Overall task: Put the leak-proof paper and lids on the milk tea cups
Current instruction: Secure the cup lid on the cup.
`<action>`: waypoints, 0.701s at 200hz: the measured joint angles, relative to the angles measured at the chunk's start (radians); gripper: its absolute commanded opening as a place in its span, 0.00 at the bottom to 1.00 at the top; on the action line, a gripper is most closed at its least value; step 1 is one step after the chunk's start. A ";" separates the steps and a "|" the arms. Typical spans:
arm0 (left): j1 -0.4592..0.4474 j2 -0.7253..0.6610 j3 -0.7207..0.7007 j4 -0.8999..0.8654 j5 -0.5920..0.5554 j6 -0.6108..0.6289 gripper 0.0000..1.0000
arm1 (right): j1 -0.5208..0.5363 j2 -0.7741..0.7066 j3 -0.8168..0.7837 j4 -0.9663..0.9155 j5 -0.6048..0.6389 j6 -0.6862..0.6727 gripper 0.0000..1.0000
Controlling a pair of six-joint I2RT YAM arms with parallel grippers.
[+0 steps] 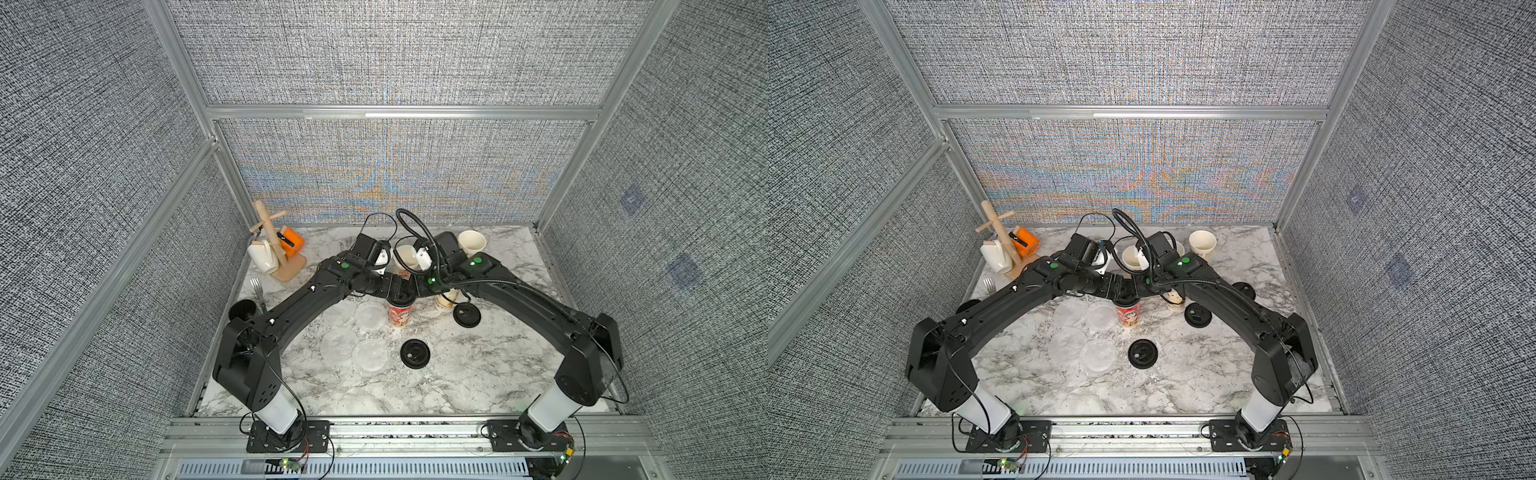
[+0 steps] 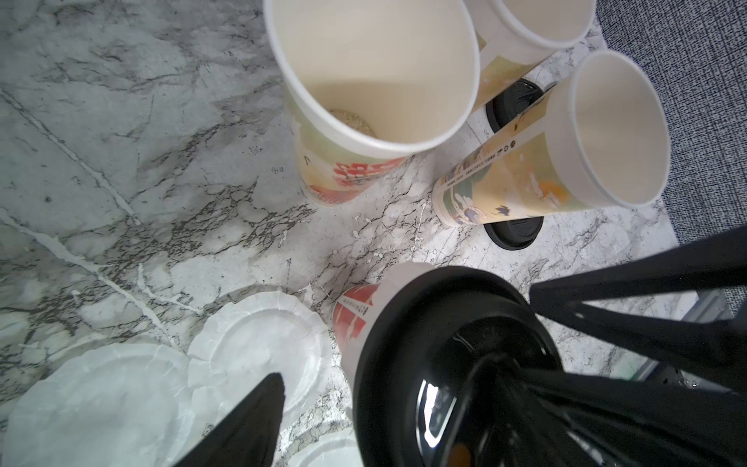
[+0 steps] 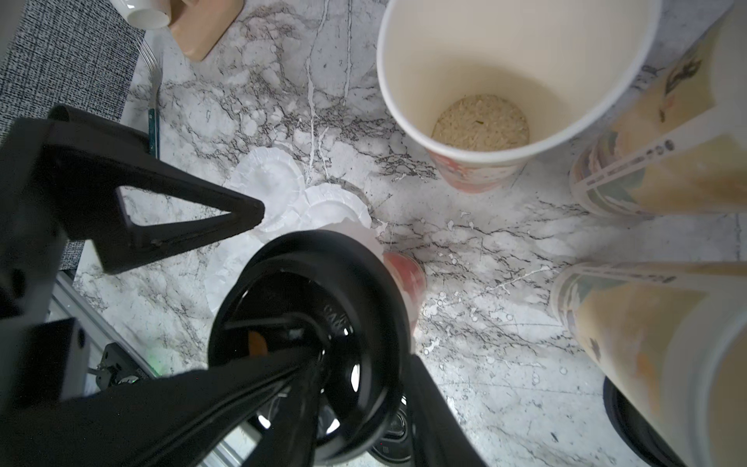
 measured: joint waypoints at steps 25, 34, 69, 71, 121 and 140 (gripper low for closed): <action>0.001 0.000 0.030 -0.043 -0.017 0.007 0.82 | 0.000 0.006 -0.026 0.071 0.003 0.000 0.36; 0.000 0.000 0.043 -0.062 -0.020 0.013 0.82 | 0.000 0.004 -0.034 0.082 0.003 0.000 0.36; -0.002 -0.014 0.101 -0.105 -0.007 0.029 0.83 | -0.001 -0.009 -0.056 0.106 0.004 0.004 0.34; -0.002 -0.017 0.103 -0.105 -0.005 0.029 0.83 | -0.001 -0.010 -0.056 0.107 0.004 0.004 0.34; -0.002 -0.108 0.094 -0.110 -0.004 0.018 0.79 | -0.001 -0.018 -0.068 0.117 0.010 0.011 0.34; -0.002 -0.161 0.032 -0.118 -0.016 -0.021 0.71 | -0.001 -0.021 -0.070 0.118 0.012 0.014 0.34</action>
